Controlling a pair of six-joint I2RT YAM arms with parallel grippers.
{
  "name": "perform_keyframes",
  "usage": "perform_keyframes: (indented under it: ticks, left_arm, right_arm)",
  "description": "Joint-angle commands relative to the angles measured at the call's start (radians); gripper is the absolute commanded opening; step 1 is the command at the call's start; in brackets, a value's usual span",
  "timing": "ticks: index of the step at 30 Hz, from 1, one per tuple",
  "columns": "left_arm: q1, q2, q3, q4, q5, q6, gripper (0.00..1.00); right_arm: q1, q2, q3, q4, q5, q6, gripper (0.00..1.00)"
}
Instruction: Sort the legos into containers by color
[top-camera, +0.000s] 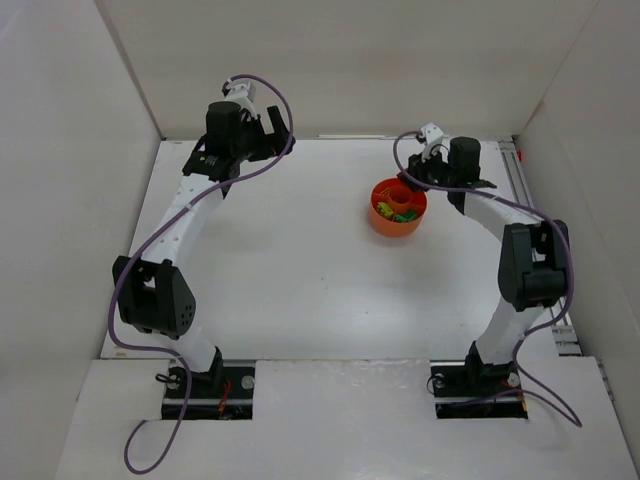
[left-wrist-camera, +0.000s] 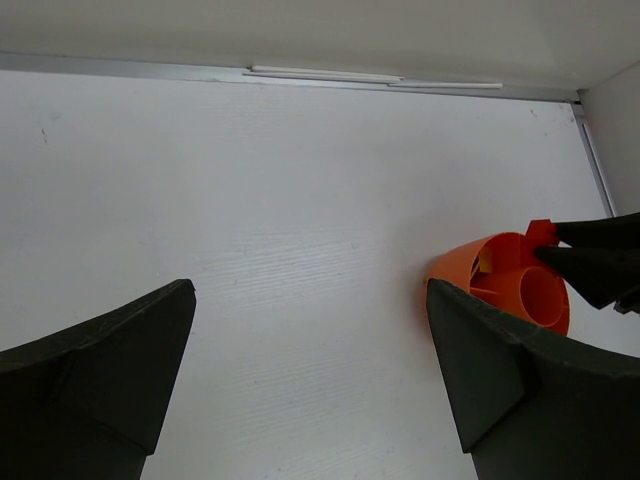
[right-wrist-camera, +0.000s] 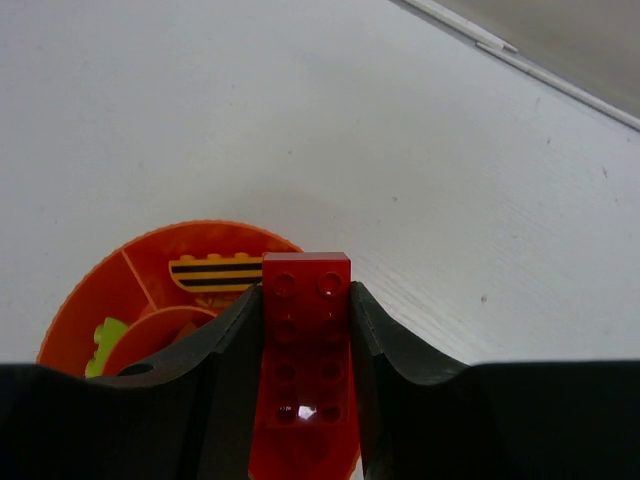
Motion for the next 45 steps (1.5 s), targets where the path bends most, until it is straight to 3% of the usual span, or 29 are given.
perform_keyframes:
  ticks: [1, 13, 17, 19, 27, 42, 44, 45]
  left_arm:
    - [0.005, -0.008, 0.046, 0.022, 0.019, 0.0, 1.0]
    - [0.005, -0.008, 0.046, 0.022, 0.039, -0.009, 1.0]
    - [0.005, -0.008, 0.046, 0.022, 0.048, -0.009, 1.0]
    - [0.005, -0.008, 0.037, 0.022, 0.048, -0.009, 1.0]
    - [0.005, -0.018, 0.028, 0.022, 0.057, -0.018, 1.0]
    - [0.005, -0.027, 0.018, 0.031, 0.089, -0.036, 1.0]
    - [0.005, -0.039, 0.009, 0.031, 0.089, -0.036, 1.0]
    - [0.005, -0.05, 0.0, 0.031, 0.079, -0.036, 1.0]
  right_arm:
    - [-0.005, -0.087, -0.028, 0.067, -0.017, 0.014, 0.0]
    - [-0.014, -0.137, -0.103, 0.067, 0.013, 0.054, 0.1]
    - [-0.014, -0.147, -0.112, 0.067, 0.013, 0.075, 0.2]
    - [-0.014, -0.147, -0.112, 0.067, 0.013, 0.089, 0.29]
    - [-0.023, -0.165, -0.13, 0.058, 0.004, 0.109, 0.45]
    - [-0.06, -0.248, -0.149, 0.048, -0.016, 0.128, 0.55]
    - [-0.071, -0.271, -0.158, 0.037, -0.016, 0.137, 0.7]
    - [-0.08, -0.294, -0.158, 0.037, -0.016, 0.146, 0.99]
